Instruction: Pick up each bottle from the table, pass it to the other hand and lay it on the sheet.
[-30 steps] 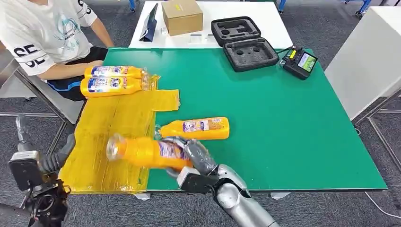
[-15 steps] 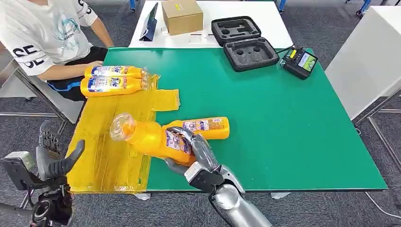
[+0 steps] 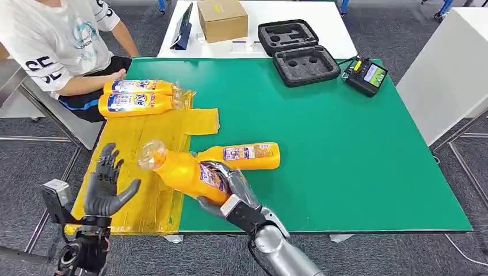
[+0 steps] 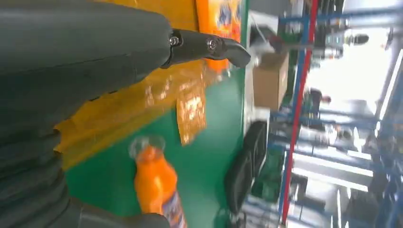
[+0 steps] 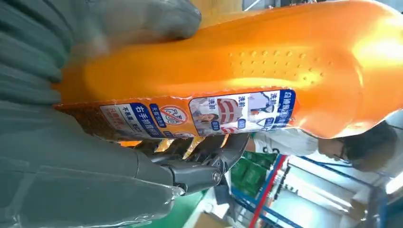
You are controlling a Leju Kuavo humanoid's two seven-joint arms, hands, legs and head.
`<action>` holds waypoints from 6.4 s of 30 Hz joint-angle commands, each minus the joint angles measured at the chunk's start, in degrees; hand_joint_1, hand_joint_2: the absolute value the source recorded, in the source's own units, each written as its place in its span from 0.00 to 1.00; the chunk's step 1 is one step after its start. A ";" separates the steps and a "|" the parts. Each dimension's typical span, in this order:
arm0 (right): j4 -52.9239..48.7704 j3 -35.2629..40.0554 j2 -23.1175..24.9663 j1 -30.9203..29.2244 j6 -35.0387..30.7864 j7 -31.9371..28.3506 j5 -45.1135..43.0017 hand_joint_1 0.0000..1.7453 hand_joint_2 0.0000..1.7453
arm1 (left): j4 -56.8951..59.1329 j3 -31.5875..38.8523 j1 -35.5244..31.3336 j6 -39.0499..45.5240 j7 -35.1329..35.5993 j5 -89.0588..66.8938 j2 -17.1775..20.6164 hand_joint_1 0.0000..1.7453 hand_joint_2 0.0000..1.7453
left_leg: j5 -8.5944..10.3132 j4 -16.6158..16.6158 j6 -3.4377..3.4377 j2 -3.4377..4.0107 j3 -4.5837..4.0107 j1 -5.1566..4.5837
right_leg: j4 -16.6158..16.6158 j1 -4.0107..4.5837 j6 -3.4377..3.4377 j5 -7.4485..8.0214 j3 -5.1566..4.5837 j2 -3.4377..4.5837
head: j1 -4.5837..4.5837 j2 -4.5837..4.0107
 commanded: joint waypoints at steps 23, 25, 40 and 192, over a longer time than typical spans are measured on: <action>6.53 -0.03 2.05 -3.83 -4.56 -0.31 -2.28 1.00 1.00 | 2.03 -10.74 -2.65 -3.68 2.35 -1.96 2.19 0.00 1.00 | -0.05 -0.05 -0.03 -0.16 0.22 -0.01 | -0.01 -0.02 -0.03 -0.10 0.21 -0.08 | 0.02 0.00; 7.43 1.20 2.88 -4.70 -5.44 -0.31 -1.13 1.00 1.00 | 2.30 -11.97 -3.04 -4.28 2.99 -1.69 2.02 0.00 1.00 | -0.01 -0.03 -0.01 -0.09 0.10 -0.02 | 0.01 -0.02 -0.01 -0.04 0.08 -0.04 | 0.02 0.00; 15.75 6.12 5.85 -7.80 -8.67 -0.31 1.97 1.00 1.00 | 2.86 -16.35 -2.62 -7.40 7.96 4.13 1.62 0.00 1.00 | -0.02 -0.06 -0.01 -0.07 0.16 -0.02 | -0.04 -0.02 -0.01 -0.04 0.14 -0.02 | 0.02 0.00; -19.57 16.03 -1.22 1.17 -21.81 -0.31 -5.80 0.00 1.00 | 47.92 -32.58 -36.75 -4.29 2.47 -74.08 13.15 0.63 1.00 | 0.07 -0.11 0.00 0.06 0.31 -0.02 | -0.08 -0.02 0.00 0.02 0.26 0.06 | 0.02 0.00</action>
